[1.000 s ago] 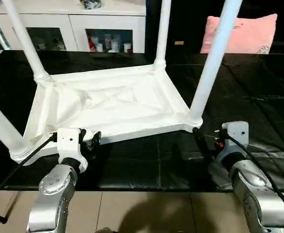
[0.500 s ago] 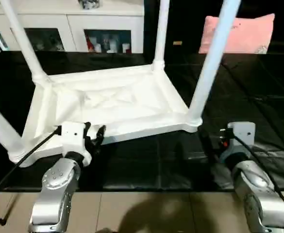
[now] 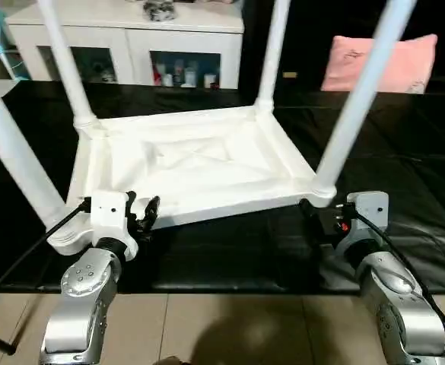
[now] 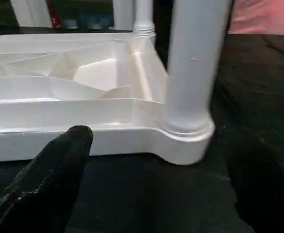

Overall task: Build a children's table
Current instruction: Rotate leg to tighten

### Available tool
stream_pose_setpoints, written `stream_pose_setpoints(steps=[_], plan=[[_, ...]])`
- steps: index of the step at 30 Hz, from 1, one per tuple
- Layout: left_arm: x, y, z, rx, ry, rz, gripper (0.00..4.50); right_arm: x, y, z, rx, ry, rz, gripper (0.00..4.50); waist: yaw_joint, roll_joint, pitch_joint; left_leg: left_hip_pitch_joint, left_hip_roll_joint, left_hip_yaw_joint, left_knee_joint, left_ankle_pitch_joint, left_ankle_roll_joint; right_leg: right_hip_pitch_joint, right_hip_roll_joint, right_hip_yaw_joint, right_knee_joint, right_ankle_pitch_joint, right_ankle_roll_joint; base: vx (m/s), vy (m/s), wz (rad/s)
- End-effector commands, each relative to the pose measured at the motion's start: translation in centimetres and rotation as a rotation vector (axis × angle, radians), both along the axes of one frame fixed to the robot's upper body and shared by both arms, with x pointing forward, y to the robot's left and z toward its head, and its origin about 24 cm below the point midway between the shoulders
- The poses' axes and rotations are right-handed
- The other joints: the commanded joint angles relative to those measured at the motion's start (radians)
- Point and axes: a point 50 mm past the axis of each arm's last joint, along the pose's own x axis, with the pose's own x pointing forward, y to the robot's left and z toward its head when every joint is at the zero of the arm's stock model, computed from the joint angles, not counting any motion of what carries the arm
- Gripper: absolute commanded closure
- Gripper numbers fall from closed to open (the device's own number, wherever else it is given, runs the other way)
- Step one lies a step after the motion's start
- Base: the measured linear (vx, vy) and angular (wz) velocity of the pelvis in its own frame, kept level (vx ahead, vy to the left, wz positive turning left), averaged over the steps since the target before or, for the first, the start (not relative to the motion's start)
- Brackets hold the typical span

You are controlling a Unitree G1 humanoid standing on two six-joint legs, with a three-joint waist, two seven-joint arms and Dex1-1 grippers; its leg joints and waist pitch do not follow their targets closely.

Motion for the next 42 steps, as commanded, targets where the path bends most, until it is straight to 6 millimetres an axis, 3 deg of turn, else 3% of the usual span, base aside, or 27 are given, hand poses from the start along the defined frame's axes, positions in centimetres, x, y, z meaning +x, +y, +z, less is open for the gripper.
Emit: stream_pose_setpoints(steps=[1, 6, 8, 9, 10, 11, 12, 13, 16, 17, 18, 19, 20, 21, 22, 23, 24, 25, 26, 27, 28, 30, 31, 34, 36, 38, 42], plan=[[0.15, -0.17, 0.06, 0.006, 0.005, -0.011, 1.9, -0.04, -0.39, 0.05, 0.011, -0.001, -0.016, 0.0, -0.01, -0.004, -0.036, 0.045, 0.068, -0.048, -0.131, -0.556, -0.116, -0.01, -0.015, 0.008, -0.086, -0.45, -0.034, 0.0, 0.0, 0.0], [0.16, -0.27, 0.07, 0.003, 0.005, -0.012, 1.9, -0.07, -0.47, 0.09, 0.009, -0.003, -0.017, 0.0, -0.023, -0.013, -0.033, 0.036, 0.067, -0.05, -0.131, -0.536, -0.096, -0.01, -0.017, 0.004, -0.098, -0.533, -0.024, 0.0, 0.0, 0.0], [0.17, -0.28, 0.09, 0.003, 0.005, -0.011, 1.9, -0.05, -0.46, 0.1, 0.008, -0.003, -0.015, 0.0, -0.025, -0.01, -0.043, 0.006, 0.067, -0.047, -0.131, -0.373, -0.067, -0.008, -0.008, 0.006, -0.081, -0.326, -0.081, 0.0, 0.0, 0.0], [0.17, -0.3, 0.11, 0.003, 0.005, -0.011, 1.9, -0.03, -0.44, 0.11, 0.006, -0.003, -0.011, 0.0, -0.023, -0.011, -0.053, -0.009, 0.061, -0.034, -0.122, -0.213, -0.016, -0.015, 0.006, 0.003, -0.068, -0.106, -0.146, 0.0, 0.0, 0.0], [0.17, -0.3, 0.11, 0.003, 0.005, -0.011, 1.9, -0.03, -0.43, 0.11, 0.006, -0.003, -0.011, 0.0, -0.022, -0.01, -0.062, -0.014, 0.056, -0.026, -0.119, -0.147, 0.018, -0.019, 0.012, -0.003, -0.064, -0.021, -0.175, 0.0, 0.0, 0.0], [0.18, -0.3, 0.1, 0.003, 0.005, -0.009, 1.9, 0.01, -0.4, 0.09, 0.002, 0.0, -0.006, 0.0, -0.024, -0.011, -0.069, -0.036, 0.045, -0.009, -0.113, -0.125, 0.094, -0.051, 0.025, -0.017, -0.078, 0.013, -0.223, -0.081, -0.039, 0.03], [0.18, -0.3, 0.1, 0.004, 0.005, -0.009, 1.9, 0.03, -0.38, 0.06, 0.0, 0.002, -0.004, 0.0, -0.029, -0.013, -0.093, -0.053, 0.029, -0.01, -0.072, -0.029, 0.156, -0.063, 0.016, -0.02, -0.073, 0.082, -0.259, -0.074, -0.024, -0.01], [0.2, -0.3, 0.11, 0.004, 0.004, -0.008, 1.9, 0.04, -0.36, 0.07, -0.002, 0.002, -0.002, 0.0, -0.027, -0.013, -0.096, -0.078, 0.022, -0.01, -0.061, 0.041, 0.217, -0.08, 0.014, -0.03, -0.087, 0.122, -0.274, -0.074, -0.024, -0.01], [0.26, -0.3, 0.12, 0.006, 0.005, -0.006, 1.9, 0.05, -0.35, 0.06, -0.006, 0.003, 0.0, 0.0, -0.023, 0.0, -0.102, -0.082, 0.036, -0.015, -0.044, -0.061, 0.236, -0.113, 0.017, -0.053, -0.105, -0.053, -0.248, -0.115, 0.001, 0.0], [0.29, -0.3, 0.11, 0.007, 0.007, -0.006, 1.9, 0.06, -0.34, 0.06, -0.007, 0.004, 0.0, 0.0, -0.033, 0.007, -0.086, -0.076, 0.054, -0.021, -0.064, -0.303, 0.168, -0.12, 0.023, -0.083, -0.117, -0.344, -0.156, -0.139, 0.012, -0.09], [0.31, -0.31, 0.11, 0.009, 0.008, -0.006, 1.9, 0.06, -0.35, 0.06, -0.008, 0.004, -0.001, 0.0, -0.042, 0.032, -0.064, -0.065, 0.102, -0.035, -0.133, -0.618, 0.06, -0.112, 0.061, -0.13, -0.065, -0.516, -0.03, -0.153, 0.014, -0.15], [0.34, -0.31, 0.1, 0.01, 0.009, -0.007, 1.9, 0.06, -0.34, 0.05, -0.009, 0.004, -0.002, 0.0, 0.028, 0.022, -0.027, -0.179, 0.141, 0.005, -0.266, -0.85, -0.071, 0.001, 0.089, -0.141, 0.243, -0.371, -0.024, -0.153, 0.014, -0.15], [0.35, -0.31, 0.11, 0.011, 0.009, -0.008, 1.9, 0.05, -0.35, 0.04, -0.009, 0.005, -0.003, 0.0, 0.071, 0.033, -0.034, -0.171, 0.108, 0.056, -0.263, -0.89, -0.105, 0.013, 0.097, -0.156, 0.244, -0.348, -0.046, -0.184, 0.004, 0.04], [0.36, -0.31, 0.11, 0.011, 0.009, -0.008, 1.9, 0.05, -0.35, 0.03, -0.01, 0.006, -0.003, 0.0, 0.106, 0.022, -0.054, -0.157, 0.109, 0.103, -0.233, -0.791, -0.149, 0.041, 0.066, -0.075, 0.239, -0.461, -0.041, -0.113, -0.109, 0.16], [0.38, -0.31, 0.11, 0.012, 0.009, -0.009, 1.9, 0.05, -0.34, 0.02, -0.01, 0.006, -0.004, 0.0, 0.069, -0.022, -0.072, -0.095, 0.117, 0.107, -0.163, -0.625, -0.181, 0.014, 0.021, -0.022, 0.216, -0.696, -0.007, -0.113, -0.109, 0.16], [0.41, -0.32, 0.13, 0.013, 0.009, -0.01, 1.9, 0.05, -0.34, 0.01, -0.01, 0.007, -0.005, 0.0, 0.049, -0.081, -0.039, -0.009, 0.043, -0.026, 0.188, -0.205, -0.109, -0.159, -0.112, 0.078, -0.104, -1.161, 0.068, 0.0, -0.15, 0.2], [0.42, -0.32, 0.14, 0.013, 0.008, -0.011, 1.9, 0.05, -0.33, 0.0, -0.01, 0.007, -0.005, 0.0, 0.063, -0.046, -0.001, -0.111, 0.004, -0.078, 0.182, -0.094, -0.042, -0.021, -0.096, 0.128, -0.083, -1.116, 0.034, 0.0, 0.0, 0.0], [0.42, -0.32, 0.14, 0.013, 0.008, -0.011, 1.9, 0.05, -0.33, 0.0, -0.01, 0.007, -0.005, 0.0, 0.07, -0.05, 0.016, -0.08, 0.002, -0.094, 0.181, -0.095, -0.068, -0.031, -0.09, 0.098, -0.078, -1.125, 0.004, 0.0, 0.0, 0.0], [0.47, -0.36, 0.22, 0.012, 0.006, -0.013, 1.9, 0.02, -0.33, 0.0, -0.01, 0.008, -0.006, 0.0, 0.072, -0.037, -0.002, 0.005, 0.02, -0.108, 0.131, -0.205, -0.101, -0.036, -0.065, 0.079, -0.048, -0.988, -0.05, -0.093, 0.042, 0.14], [0.48, -0.38, 0.25, 0.011, 0.005, -0.014, 1.9, -0.01, -0.33, -0.01, -0.01, 0.009, -0.006, 0.0, 0.064, -0.001, -0.027, 0.068, 0.062, -0.112, 0.015, -0.301, -0.129, -0.007, -0.007, 0.031, -0.007, -0.621, -0.139, -0.143, 0.047, 0.33], [0.5, -0.4, 0.28, 0.011, 0.004, -0.015, 1.9, -0.04, -0.34, -0.03, -0.011, 0.011, -0.007, 0.0, 0.04, 0.022, -0.03, 0.073, 0.136, -0.155, -0.086, -0.439, -0.129, -0.006, 0.038, 0.01, 0.053, -0.269, -0.152, -0.143, 0.047, 0.33], [0.56, -0.46, 0.35, 0.009, 0.002, -0.017, 1.9, -0.11, -0.35, -0.05, -0.011, 0.013, -0.009, 0.0, 0.024, 0.035, -0.026, 0.062, 0.124, -0.133, -0.122, -0.511, -0.126, 0.031, 0.018, -0.005, 0.035, -0.08, -0.163, -0.103, 0.092, 0.13], [0.56, -0.46, 0.35, 0.009, 0.002, -0.017, 1.9, -0.11, -0.35, -0.05, -0.011, 0.013, -0.009, 0.0, 0.018, 0.03, -0.024, 0.057, 0.115, -0.126, -0.125, -0.516, -0.123, 0.039, 0.009, -0.003, 0.019, -0.088, -0.161, -0.078, 0.104, 0.04], [0.53, -0.53, 0.34, 0.007, 0.002, -0.024, 1.9, -0.16, -0.32, -0.05, -0.011, 0.013, -0.009, 0.0, -0.002, 0.009, -0.015, 0.043, 0.086, -0.099, -0.119, -0.513, -0.14, 0.044, -0.033, 0.019, -0.048, -0.408, -0.142, -0.044, 0.069, -0.07], [0.5, -0.54, 0.33, 0.007, 0.002, -0.025, 1.9, -0.18, -0.32, -0.05, -0.011, 0.013, -0.009, 0.0, -0.005, 0.002, -0.028, 0.025, 0.085, -0.091, -0.118, -0.353, -0.103, 0.059, -0.036, 0.02, -0.045, -0.337, -0.137, 0.0, 0.0, 0.0], [0.48, -0.54, 0.31, 0.008, 0.003, -0.026, 1.9, -0.23, -0.29, -0.05, -0.011, 0.013, -0.007, 0.0, -0.007, 0.008, -0.033, 0.035, 0.092, -0.08, -0.119, -0.265, -0.075, 0.05, -0.029, 0.014, -0.043, -0.228, -0.168, 0.0, 0.0, 0.0], [0.49, -0.54, 0.26, 0.008, 0.004, -0.034, 1.9, -0.33, -0.24, -0.09, -0.011, 0.014, -0.007, 0.0, -0.018, 0.006, -0.034, 0.032, 0.086, -0.073, -0.119, -0.351, -0.072, 0.04, -0.03, 0.022, -0.052, -0.292, -0.18, 0.0, 0.0, 0.0]])
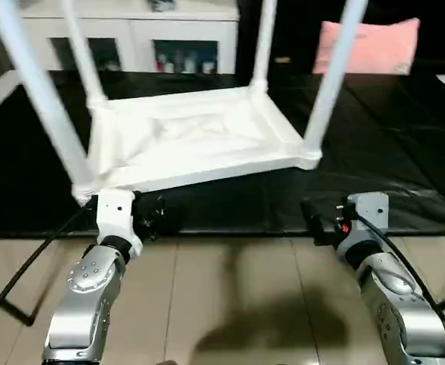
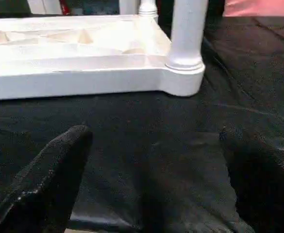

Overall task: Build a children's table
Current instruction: Rotate leg to tighten

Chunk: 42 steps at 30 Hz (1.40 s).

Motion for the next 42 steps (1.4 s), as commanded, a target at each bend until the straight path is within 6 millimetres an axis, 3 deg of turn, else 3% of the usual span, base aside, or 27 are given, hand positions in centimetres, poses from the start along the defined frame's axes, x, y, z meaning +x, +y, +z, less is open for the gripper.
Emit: stream_pose_setpoints(steps=[1, 4, 5, 6, 9, 12, 17, 20, 23, 27, 30, 31, 32, 35, 38, 39, 40, 41, 42], plan=[[0.2, -0.2, 0.3, 0.002, -0.01, -0.013, 1.9, -0.2, -0.2, 0.1, -0.002, 0.001, -0.009, 0.0, 0.0, -0.002, -0.047, 0.002, 0.082, -0.04, -0.107, -0.31, -0.027, 0.013, -0.079, 0.052, -0.086, -0.25, -0.164, 0.0, 0.0, 0.0], [0.3, -0.1, 0.2, -0.007, -0.006, -0.01, 1.9, -0.2, -0.2, 0.1, -0.004, 0.001, -0.009, 0.0, 0.008, 0.003, -0.063, -0.006, 0.083, -0.032, -0.089, -0.085, 0.037, 0.021, -0.075, 0.048, -0.059, 0.049, -0.208, 0.0, 0.0, 0.0], [0.3, -0.1, 0.2, -0.009, -0.007, -0.01, 1.9, -0.2, -0.2, 0.1, -0.005, 0.001, -0.008, 0.0, 0.009, 0.003, -0.064, -0.008, 0.082, -0.029, -0.085, -0.036, 0.065, 0.022, -0.073, 0.045, -0.052, 0.135, -0.228, 0.0, 0.0, 0.0], [0.3, -0.1, 0.1, -0.013, -0.009, -0.01, 1.9, -0.2, -0.2, 0.1, -0.006, 0.0, -0.007, 0.0, 0.012, 0.003, -0.065, -0.006, 0.081, -0.026, -0.082, -0.027, 0.082, 0.021, -0.071, 0.044, -0.051, 0.165, -0.243, 0.0, 0.0, 0.0], [0.4, -0.3, 0.4, -0.039, -0.03, -0.034, 1.9, -0.1, -0.3, 0.3, -0.01, -0.009, 0.001, 0.0, 0.013, 0.005, -0.059, -0.004, 0.087, -0.025, -0.088, -0.077, 0.092, 0.02, -0.072, 0.042, -0.055, 0.101, -0.261, 0.0, 0.0, 0.0], [0.4, -0.6, 0.9, -0.097, -0.056, -0.101, 1.9, 0.0, -0.1, 0.7, -0.003, -0.034, 0.052, 0.0, 0.011, 0.001, -0.052, -0.001, 0.091, -0.023, -0.098, -0.176, 0.061, 0.016, -0.07, 0.044, -0.064, -0.031, -0.257, 0.0, 0.0, 0.0], [0.4, 0.1, 1.3, -0.105, -0.071, -0.092, 1.9, 0.5, 0.0, 1.3, 0.004, -0.053, 0.113, 0.0, 0.011, -0.001, -0.048, 0.001, 0.089, -0.021, -0.101, -0.223, 0.03, 0.012, -0.071, 0.048, -0.072, -0.126, -0.229, 0.0, 0.0, 0.0], [0.4, 0.1, 1.2, -0.098, -0.074, -0.114, 1.9, 0.6, -0.2, 1.2, -0.003, -0.045, 0.126, 0.0, 0.01, -0.01, -0.05, 0.0, 0.088, -0.019, -0.099, -0.2, 0.034, 0.012, -0.071, 0.049, -0.072, -0.117, -0.222, 0.0, 0.0, 0.0], [0.3, -0.2, 1.5, -0.129, -0.081, -0.176, 1.9, 0.8, 0.4, 1.7, 0.032, -0.071, 0.185, 0.0, 0.013, -0.008, -0.052, 0.0, 0.089, -0.018, -0.097, -0.167, 0.047, 0.012, -0.072, 0.049, -0.068, -0.089, -0.228, 0.0, 0.0, 0.0], [-1.0, -1.1, 2.1, -0.199, -0.062, -0.388, 1.9, 0.2, 2.4, 2.9, 0.126, -0.105, 0.469, 0.0, 0.021, 0.0, -0.056, 0.001, 0.092, -0.018, -0.093, -0.139, 0.073, 0.016, -0.075, 0.046, -0.057, -0.022, -0.25, 0.0, 0.0, 0.0], [-1.9, -1.4, 2.3, -0.225, -0.047, -0.51, 1.9, -0.6, 3.4, 3.2, 0.159, -0.1, 0.626, 0.0, 0.02, -0.001, -0.055, 0.001, 0.093, -0.014, -0.093, -0.133, 0.083, 0.013, -0.071, 0.047, -0.057, -0.003, -0.258, 0.0, 0.0, 0.0], [-2.3, -1.5, 2.3, -0.239, -0.023, -0.569, 1.9, -1.0, 3.7, 3.3, 0.166, -0.084, 0.718, 0.0, 0.024, 0.01, -0.055, 0.005, 0.094, -0.015, -0.095, -0.149, 0.079, 0.012, -0.069, 0.046, -0.06, -0.016, -0.258, 0.0, 0.0, 0.0], [-2.9, -1.6, 2.2, -0.259, 0.016, -0.658, 1.9, -1.7, 4.2, 3.2, 0.179, -0.054, 0.855, 0.0, 0.028, 0.012, -0.054, 0.008, 0.091, -0.016, -0.095, -0.185, 0.068, 0.014, -0.065, 0.044, -0.058, -0.04, -0.257, 0.0, 0.0, 0.0], [-3.4, -1.2, 1.7, -0.24, 0.107, -0.764, 1.9, -2.1, 4.7, 2.7, 0.176, 0.019, 1.037, 0.0, 0.035, 0.015, -0.049, 0.012, 0.093, -0.012, -0.101, -0.235, 0.045, 0.006, -0.067, 0.048, -0.065, -0.104, -0.26, 0.0, 0.0, 0.0], [-3.4, -0.7, 0.8, -0.189, 0.175, -0.805, 1.9, -2.1, 5.1, 1.9, 0.163, 0.078, 1.127, 0.0, 0.039, 0.009, -0.045, 0.01, 0.092, -0.013, -0.105, -0.269, 0.021, 0.004, -0.07, 0.049, -0.068, -0.18, -0.255, 0.0, 0.0, 0.0], [-3.2, 0.1, -0.1, -0.137, 0.231, -0.814, 1.9, -2.1, 5.6, 1.0, 0.161, 0.132, 1.195, 0.0, 0.045, 0.023, -0.047, 0.013, 0.09, -0.015, -0.104, -0.281, 0.009, 0.002, -0.073, 0.049, -0.069, -0.204, -0.248, 0.0, 0.0, 0.0], [-3.2, 0.1, -0.1, -0.137, 0.231, -0.814, 1.9, -2.1, 5.6, 1.0, 0.161, 0.132, 1.195, 0.0, 0.041, 0.019, -0.047, 0.016, 0.09, -0.014, -0.104, -0.291, 0.002, -0.002, -0.069, 0.048, -0.073, -0.212, -0.245, 0.0, 0.0, 0.0], [-3.0, 0.9, -0.9, -0.091, 0.288, -0.825, 1.9, -2.0, 6.1, 0.0, 0.164, 0.18, 1.254, 0.0, 0.046, 0.055, -0.048, 0.014, 0.088, -0.021, -0.105, -0.311, -0.016, 0.001, -0.075, 0.048, -0.066, -0.213, -0.245, 0.0, 0.0, 0.0], [-2.9, 1.6, -1.5, -0.063, 0.345, -0.84, 1.9, -1.8, 6.7, -1.0, 0.149, 0.227, 1.296, 0.0, 0.039, 0.045, -0.045, 0.015, 0.086, -0.018, -0.106, -0.344, -0.026, -0.002, -0.071, 0.048, -0.071, -0.223, -0.243, 0.0, 0.0, 0.0]])
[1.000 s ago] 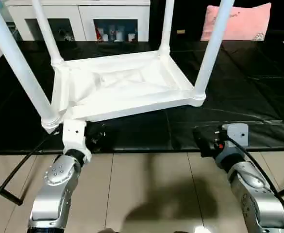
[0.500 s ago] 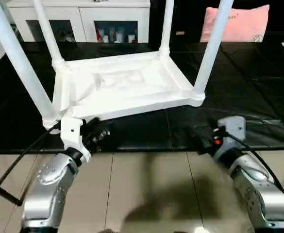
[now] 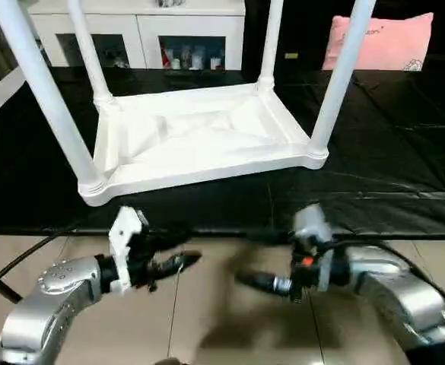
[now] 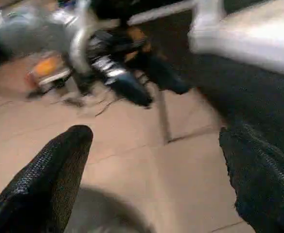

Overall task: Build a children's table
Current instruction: Rotate leg to tighten

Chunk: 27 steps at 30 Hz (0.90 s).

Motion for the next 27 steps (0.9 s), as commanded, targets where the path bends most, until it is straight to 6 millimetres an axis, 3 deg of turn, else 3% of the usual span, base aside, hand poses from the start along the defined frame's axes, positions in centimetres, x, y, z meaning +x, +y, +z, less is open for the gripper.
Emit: stream_pose_setpoints(steps=[1, 3, 4, 5, 6, 9, 10, 11, 12, 13, 14, 15, 16, 17, 18, 19, 20, 21, 22, 23, 24, 26, 27], plan=[[0.3, 0.9, -0.7, 0.068, 0.04, -0.033, 1.9, 0.0, 0.6, -1.6, -0.069, 0.028, 0.073, 0.0, 0.002, 0.025, -0.045, 0.025, 0.072, -0.04, -0.1, -0.369, -0.035, 0.017, -0.073, 0.044, -0.079, -0.239, -0.232, 0.0, 0.0, 0.0], [0.4, 1.2, -1.4, 0.108, 0.079, -0.04, 1.9, 0.1, 0.7, -2.5, -0.146, 0.015, 0.121, 0.0, 0.004, 0.018, -0.048, 0.021, 0.079, -0.041, -0.103, -0.341, -0.04, 0.024, -0.078, 0.046, -0.073, -0.194, -0.245, 0.0, 0.0, 0.0], [0.5, 1.4, -1.9, 0.137, 0.105, -0.056, 1.9, 0.0, 0.8, -3.3, -0.207, 0.022, 0.168, 0.0, 0.007, 0.032, -0.048, 0.023, 0.076, -0.038, -0.099, -0.326, -0.034, 0.019, -0.076, 0.045, -0.07, -0.168, -0.261, 0.0, 0.0, 0.0], [0.6, 1.5, -2.2, 0.153, 0.121, -0.068, 1.9, 0.0, 0.8, -3.7, -0.245, 0.028, 0.201, 0.0, 0.005, 0.029, -0.05, 0.022, 0.075, -0.035, -0.097, -0.315, -0.028, 0.021, -0.074, 0.043, -0.068, -0.152, -0.272, 0.0, 0.0, 0.0], [0.7, 1.5, -2.7, 0.171, 0.141, -0.07, 1.9, -0.2, 0.8, -4.7, -0.324, 0.023, 0.258, 0.0, 0.008, 0.039, -0.053, 0.023, 0.076, -0.034, -0.095, -0.294, -0.024, 0.023, -0.076, 0.042, -0.065, -0.114, -0.282, 0.0, 0.0, 0.0], [0.4, 1.3, -4.2, 0.218, 0.184, -0.119, 1.9, -0.4, 0.5, -6.8, -0.481, 0.009, 0.347, 0.0, 0.007, 0.027, -0.058, 0.015, 0.078, -0.032, -0.09, -0.23, 0.009, 0.032, -0.079, 0.041, -0.061, -0.032, -0.303, 0.0, 0.0, 0.0], [0.3, 1.3, -4.4, 0.224, 0.192, -0.124, 1.9, -0.4, 0.6, -7.0, -0.488, 0.012, 0.348, 0.0, 0.01, 0.034, -0.06, 0.017, 0.077, -0.031, -0.086, -0.216, 0.017, 0.029, -0.081, 0.041, -0.058, -0.021, -0.311, 0.0, 0.0, 0.0], [-0.1, 1.1, -5.3, 0.243, 0.216, -0.141, 1.9, -0.4, 0.6, -7.6, -0.502, 0.026, 0.347, 0.0, 0.009, 0.025, -0.063, 0.013, 0.076, -0.029, -0.08, -0.182, 0.039, 0.032, -0.084, 0.041, -0.055, 0.002, -0.325, 0.0, 0.0, 0.0], [-0.2, 1.1, -5.5, 0.248, 0.222, -0.146, 1.9, -0.5, 0.6, -7.8, -0.503, 0.03, 0.345, 0.0, 0.011, 0.029, -0.061, 0.011, 0.08, -0.028, -0.082, -0.177, 0.05, 0.034, -0.084, 0.04, -0.058, 0.002, -0.323, 0.0, 0.0, 0.0], [-0.6, 1.0, -6.6, 0.265, 0.262, -0.132, 1.9, -0.2, 0.7, -8.3, -0.528, 0.023, 0.317, 0.0, 0.008, 0.014, -0.063, 0.012, 0.083, -0.026, -0.082, -0.169, 0.057, 0.035, -0.082, 0.039, -0.057, 0.01, -0.323, 0.0, 0.0, 0.0], [-1.0, 1.0, -7.2, 0.274, 0.284, -0.138, 1.9, -0.2, 0.6, -8.6, -0.539, 0.026, 0.305, 0.0, 0.004, 0.006, -0.06, 0.01, 0.083, -0.024, -0.083, -0.163, 0.068, 0.031, -0.08, 0.039, -0.058, 0.001, -0.324, 0.0, 0.0, 0.0], [-1.2, 1.0, -7.7, 0.284, 0.3, -0.136, 1.9, -0.1, 0.6, -8.8, -0.548, 0.024, 0.301, 0.0, 0.005, 0.011, -0.06, 0.013, 0.085, -0.025, -0.084, -0.181, 0.068, 0.03, -0.083, 0.04, -0.06, -0.041, -0.32, 0.0, 0.0, 0.0], [-1.7, 1.0, -8.6, 0.305, 0.332, -0.131, 1.9, -0.1, 0.5, -9.3, -0.571, 0.025, 0.29, 0.0, 0.001, 0.001, -0.06, 0.012, 0.085, -0.023, -0.083, -0.184, 0.068, 0.029, -0.084, 0.041, -0.061, -0.054, -0.319, 0.0, 0.0, 0.0], [-2.2, 1.0, -9.2, 0.319, 0.356, -0.138, 1.9, -0.1, 0.4, -9.8, -0.597, 0.029, 0.277, 0.0, -0.001, 0.006, -0.057, 0.014, 0.086, -0.025, -0.086, -0.205, 0.057, 0.024, -0.084, 0.041, -0.064, -0.094, -0.316, 0.0, 0.0, 0.0], [-2.8, 1.0, -10.1, 0.341, 0.378, -0.129, 1.9, -0.3, 0.3, -10.5, -0.633, 0.018, 0.271, 0.0, -0.006, -0.002, -0.055, 0.015, 0.089, -0.025, -0.091, -0.231, 0.045, 0.025, -0.082, 0.042, -0.067, -0.119, -0.311, 0.0, 0.0, 0.0], [-3.3, 1.0, -11.1, 0.377, 0.396, -0.092, 1.9, -0.5, 0.0, -11.2, -0.673, 0.008, 0.251, 0.0, -0.008, -0.008, -0.055, 0.016, 0.091, -0.024, -0.09, -0.238, 0.04, 0.022, -0.084, 0.044, -0.067, -0.129, -0.311, 0.0, 0.0, 0.0], [-3.6, 1.1, -11.9, 0.414, 0.406, -0.053, 1.9, -0.7, -0.2, -11.8, -0.704, 0.008, 0.232, 0.0, -0.01, -0.003, -0.053, 0.019, 0.091, -0.025, -0.092, -0.278, 0.017, 0.018, -0.085, 0.046, -0.072, -0.166, -0.302, 0.0, 0.0, 0.0], [-3.7, 1.2, -13.2, 0.475, 0.389, 0.06, 1.9, -1.0, -0.5, -13.0, -0.761, 0.01, 0.156, 0.0, -0.015, -0.019, -0.053, 0.019, 0.091, -0.023, -0.093, -0.278, 0.017, 0.018, -0.083, 0.047, -0.074, -0.164, -0.299, 0.0, 0.0, 0.0], [-3.7, 1.2, -13.2, 0.475, 0.389, 0.06, 1.9, -1.0, -0.5, -13.0, -0.761, 0.01, 0.156, 0.0, -0.014, -0.012, -0.052, 0.018, 0.09, -0.025, -0.092, -0.275, 0.012, 0.015, -0.082, 0.047, -0.07, -0.155, -0.299, 0.0, 0.0, 0.0], [-3.8, 1.4, -14.2, 0.521, 0.372, 0.177, 1.9, -1.4, -1.0, -14.1, -0.818, 0.023, 0.061, 0.0, -0.014, -0.012, -0.051, 0.022, 0.09, -0.024, -0.093, -0.301, 0.0, 0.012, -0.082, 0.048, -0.077, -0.164, -0.296, 0.0, 0.0, 0.0], [-4.0, 1.5, -15.0, 0.534, 0.373, 0.303, 1.9, -2.0, -1.4, -15.2, -0.859, 0.055, -0.028, 0.0, -0.013, -0.012, -0.055, 0.022, 0.091, -0.027, -0.095, -0.303, -0.009, 0.018, -0.084, 0.048, -0.074, -0.144, -0.293, 0.0, 0.0, 0.0], [-4.1, 1.5, -15.8, 0.465, 0.406, 0.568, 1.9, -3.3, -2.2, -16.7, -0.919, 0.103, -0.181, 0.0, -0.014, -0.02, -0.055, 0.021, 0.091, -0.026, -0.097, -0.311, -0.013, 0.018, -0.083, 0.048, -0.076, -0.117, -0.299, 0.0, 0.0, 0.0], [-4.3, 1.1, -16.2, 0.358, 0.467, 0.701, 1.9, -4.2, -3.0, -17.7, -0.94, 0.191, -0.363, 0.0, -0.01, -0.023, -0.056, 0.02, 0.09, -0.026, -0.096, -0.316, -0.009, 0.02, -0.088, 0.048, -0.077, -0.123, -0.3, 0.0, 0.0, 0.0]])
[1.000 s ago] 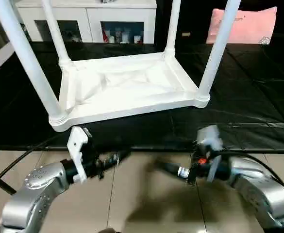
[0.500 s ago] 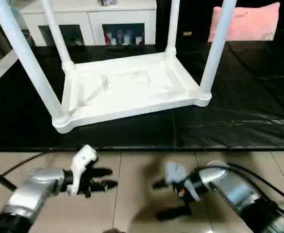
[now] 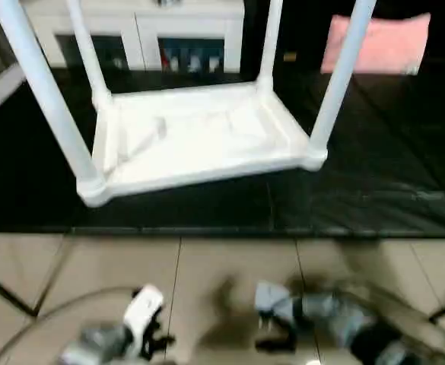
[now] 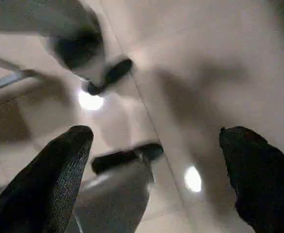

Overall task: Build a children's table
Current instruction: Rotate leg to tighten

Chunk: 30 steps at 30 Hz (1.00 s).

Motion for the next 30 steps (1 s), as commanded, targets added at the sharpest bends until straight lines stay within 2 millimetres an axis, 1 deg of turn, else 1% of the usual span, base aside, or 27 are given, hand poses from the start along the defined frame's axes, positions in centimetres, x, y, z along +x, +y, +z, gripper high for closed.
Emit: stream_pose_setpoints(steps=[1, 2, 4, 5, 6, 7, 8, 9, 10, 11, 12, 13, 14, 15, 16, 17, 18, 19, 20, 21, 22, 23, 24, 25, 26, 29, 30], plan=[[0.4, 0.6, 0.0, -0.05, -0.028, 0.236, 1.9, -1.1, -1.9, -1.3, -0.081, -0.006, -0.306, 0.0, -0.004, -0.005, -0.047, 0.022, 0.085, -0.035, -0.097, -0.318, -0.009, 0.023, -0.087, 0.05, -0.074, -0.13, -0.295, 0.0, 0.0, 0.0], [0.3, 0.6, -0.2, -0.049, -0.024, 0.249, 1.9, -1.3, -2.0, -1.6, -0.075, -0.012, -0.394, 0.0, 0.0, -0.008, -0.048, 0.024, 0.086, -0.036, -0.098, -0.317, -0.006, 0.022, -0.092, 0.052, -0.076, -0.15, -0.292, 0.0, 0.0, 0.0], [-0.1, 0.7, -0.6, -0.017, 0.002, 0.262, 1.9, -2.0, -1.9, -2.0, -0.032, 0.013, -0.6, 0.0, 0.0, -0.006, -0.044, 0.023, 0.089, -0.037, -0.1, -0.339, -0.003, 0.018, -0.091, 0.052, -0.079, -0.189, -0.272, 0.0, 0.0, 0.0], [-0.3, 0.8, -0.8, 0.003, 0.008, 0.274, 1.9, -2.4, -1.9, -2.3, -0.012, 0.03, -0.705, 0.0, -0.002, -0.011, -0.041, 0.017, 0.089, -0.04, -0.104, -0.342, 0.003, 0.019, -0.095, 0.055, -0.081, -0.215, -0.254, 0.0, 0.0, 0.0], [-0.4, 0.8, -0.8, 0.011, 0.009, 0.276, 1.9, -2.5, -1.8, -2.3, -0.01, 0.031, -0.72, 0.0, -0.001, -0.008, -0.039, 0.022, 0.091, -0.041, -0.105, -0.361, -0.006, 0.015, -0.095, 0.053, -0.085, -0.254, -0.24, 0.0, 0.0, 0.0], [-1.0, 0.5, -1.4, 0.055, 0.038, 0.277, 1.9, -3.6, -1.6, -2.9, 0.002, 0.059, -0.822, 0.0, 0.004, 0.044, -0.039, 0.024, 0.089, -0.048, -0.106, -0.383, -0.022, 0.011, -0.099, 0.054, -0.083, -0.26, -0.238, 0.0, 0.0, 0.0], [-1.3, -0.5, -1.8, 0.054, 0.057, 0.255, 1.9, -4.7, -1.4, -3.4, 0.002, 0.079, -0.836, 0.0, -0.001, 0.04, -0.035, 0.027, 0.09, -0.048, -0.112, -0.443, -0.049, 0.008, -0.092, 0.051, -0.092, -0.278, -0.224, 0.0, 0.0, 0.0], [-1.3, -0.5, -1.8, 0.054, 0.057, 0.255, 1.9, -4.7, -1.4, -3.4, 0.002, 0.079, -0.836, 0.0, -0.007, 0.018, -0.037, 0.026, 0.09, -0.042, -0.109, -0.446, -0.048, 0.009, -0.089, 0.051, -0.098, -0.271, -0.219, 0.0, 0.0, 0.0], [-1.3, -1.4, -1.9, 0.049, 0.057, 0.217, 1.9, -5.1, -1.3, -3.5, 0.007, 0.072, -0.827, 0.0, -0.004, 0.019, -0.035, 0.026, 0.09, -0.046, -0.11, -0.45, -0.047, 0.01, -0.093, 0.052, -0.094, -0.28, -0.222, 0.0, 0.0, 0.0], [-1.3, -1.9, -2.0, 0.051, 0.056, 0.197, 1.9, -5.2, -1.3, -3.5, 0.017, 0.064, -0.83, 0.0, -0.002, 0.021, -0.036, 0.025, 0.091, -0.047, -0.109, -0.459, -0.044, 0.011, -0.098, 0.055, -0.098, -0.309, -0.215, 0.0, 0.0, 0.0], [-1.2, -2.5, -2.0, 0.041, 0.049, 0.197, 1.9, -5.3, -1.3, -3.6, 0.021, 0.057, -0.85, 0.0, -0.002, 0.026, -0.038, 0.024, 0.09, -0.046, -0.107, -0.444, -0.039, 0.012, -0.1, 0.056, -0.098, -0.308, -0.22, 0.0, 0.0, 0.0], [-1.4, -3.0, -2.2, 0.029, 0.06, 0.212, 1.9, -5.5, -1.4, -3.6, 0.021, 0.048, -0.876, 0.0, 0.0, 0.035, -0.04, 0.022, 0.091, -0.047, -0.107, -0.429, -0.035, 0.014, -0.102, 0.056, -0.097, -0.293, -0.222, 0.0, 0.0, 0.0], [-1.8, -3.5, -2.5, 0.029, 0.085, 0.216, 1.9, -5.7, -1.8, -3.7, 0.004, 0.024, -0.931, 0.0, -0.001, 0.035, -0.036, 0.021, 0.092, -0.044, -0.108, -0.414, -0.027, 0.011, -0.099, 0.056, -0.099, -0.276, -0.228, 0.0, 0.0, 0.0], [-2.1, -3.6, -2.6, 0.038, 0.097, 0.202, 1.9, -5.8, -2.0, -3.7, -0.005, 0.012, -0.952, 0.0, 0.0, 0.032, -0.035, 0.023, 0.091, -0.041, -0.108, -0.417, -0.025, 0.007, -0.097, 0.056, -0.102, -0.28, -0.228, 0.0, 0.0, 0.0], [-2.2, -3.8, -2.7, 0.041, 0.102, 0.199, 1.9, -5.9, -2.2, -3.8, -0.023, 0.001, -0.959, 0.0, 0.0, 0.031, -0.035, 0.021, 0.091, -0.043, -0.108, -0.416, -0.023, 0.011, -0.098, 0.054, -0.1, -0.289, -0.227, 0.0, 0.0, 0.0], [-2.3, -3.9, -2.8, 0.043, 0.105, 0.199, 1.9, -6.0, -2.3, -3.8, -0.033, -0.005, -0.962, 0.0, -0.001, 0.034, -0.037, 0.02, 0.089, -0.042, -0.107, -0.404, -0.019, 0.011, -0.097, 0.052, -0.102, -0.287, -0.223, 0.0, 0.0, 0.0], [-2.5, -4.0, -2.9, 0.051, 0.107, 0.206, 1.9, -6.2, -2.3, -3.9, -0.025, 0.001, -0.971, 0.0, -0.003, 0.035, -0.037, 0.018, 0.089, -0.042, -0.107, -0.403, -0.015, 0.013, -0.097, 0.053, -0.101, -0.283, -0.223, 0.0, 0.0, 0.0], [-2.6, -4.1, -2.9, 0.056, 0.107, 0.214, 1.9, -6.3, -2.3, -3.9, -0.019, 0.012, -0.979, 0.0, -0.004, 0.029, -0.037, 0.015, 0.088, -0.042, -0.107, -0.395, -0.005, 0.016, -0.099, 0.052, -0.1, -0.285, -0.221, 0.0, 0.0, 0.0], [-2.7, -4.2, -3.0, 0.057, 0.105, 0.235, 1.9, -6.4, -2.3, -3.9, -0.013, 0.016, -0.98, 0.0, -0.007, 0.015, -0.037, 0.013, 0.088, -0.04, -0.106, -0.386, 0.004, 0.016, -0.098, 0.051, -0.103, -0.292, -0.218, 0.0, 0.0, 0.0], [-2.7, -4.3, -3.0, 0.061, 0.102, 0.253, 1.9, -6.5, -2.5, -4.0, -0.007, 0.024, -0.994, 0.0, -0.003, 0.025, -0.038, 0.015, 0.089, -0.04, -0.104, -0.371, 0.014, 0.015, -0.1, 0.051, -0.103, -0.297, -0.219, 0.0, 0.0, 0.0], [-2.8, -4.5, -3.1, 0.065, 0.103, 0.266, 1.9, -6.6, -2.9, -4.0, -0.01, 0.028, -1.021, 0.0, -0.005, 0.006, -0.038, 0.014, 0.091, -0.038, -0.104, -0.363, 0.022, 0.014, -0.099, 0.052, -0.105, -0.295, -0.219, 0.0, 0.0, 0.0], [-2.8, -4.5, -3.1, 0.068, 0.104, 0.266, 1.9, -6.5, -3.0, -4.0, -0.011, 0.025, -1.029, 0.0, 0.0, 0.019, -0.04, 0.013, 0.091, -0.039, -0.104, -0.338, 0.028, 0.015, -0.1, 0.051, -0.1, -0.274, -0.224, 0.0, 0.0, 0.0], [-2.9, -4.7, -3.1, 0.073, 0.102, 0.252, 1.9, -6.4, -3.3, -3.9, -0.013, 0.019, -1.055, 0.0, -0.002, 0.013, -0.039, 0.014, 0.093, -0.037, -0.106, -0.343, 0.03, 0.012, -0.097, 0.051, -0.102, -0.268, -0.225, 0.0, 0.0, 0.0], [-2.9, -4.8, -3.1, 0.076, 0.101, 0.242, 1.9, -6.3, -3.5, -3.9, -0.014, 0.014, -1.07, 0.0, -0.001, 0.015, -0.04, 0.013, 0.094, -0.039, -0.107, -0.34, 0.028, 0.015, -0.097, 0.05, -0.099, -0.261, -0.226, 0.0, 0.0, 0.0], [-2.8, -5.1, -3.1, 0.08, 0.095, 0.228, 1.9, -5.8, -3.7, -3.7, 0.001, 0.003, -1.111, 0.0, -0.001, 0.013, -0.04, 0.015, 0.096, -0.038, -0.108, -0.345, 0.027, 0.013, -0.097, 0.05, -0.098, -0.241, -0.231, 0.0, 0.0, 0.0], [-2.8, -5.2, -3.1, 0.082, 0.095, 0.237, 1.9, -5.3, -3.8, -3.5, 0.022, 0.0, -1.158, 0.0, -0.002, 0.014, -0.039, 0.015, 0.094, -0.037, -0.109, -0.357, 0.025, 0.013, -0.098, 0.05, -0.099, -0.25, -0.229, 0.0, 0.0, 0.0], [-3.0, -4.8, -3.2, 0.082, 0.097, 0.248, 1.9, -5.0, -3.7, -3.4, 0.029, 0.006, -1.172, 0.0, -0.001, 0.015, -0.038, 0.016, 0.094, -0.038, -0.109, -0.361, 0.022, 0.013, -0.099, 0.05, -0.1, -0.257, -0.228, 0.0, 0.0, 0.0]])
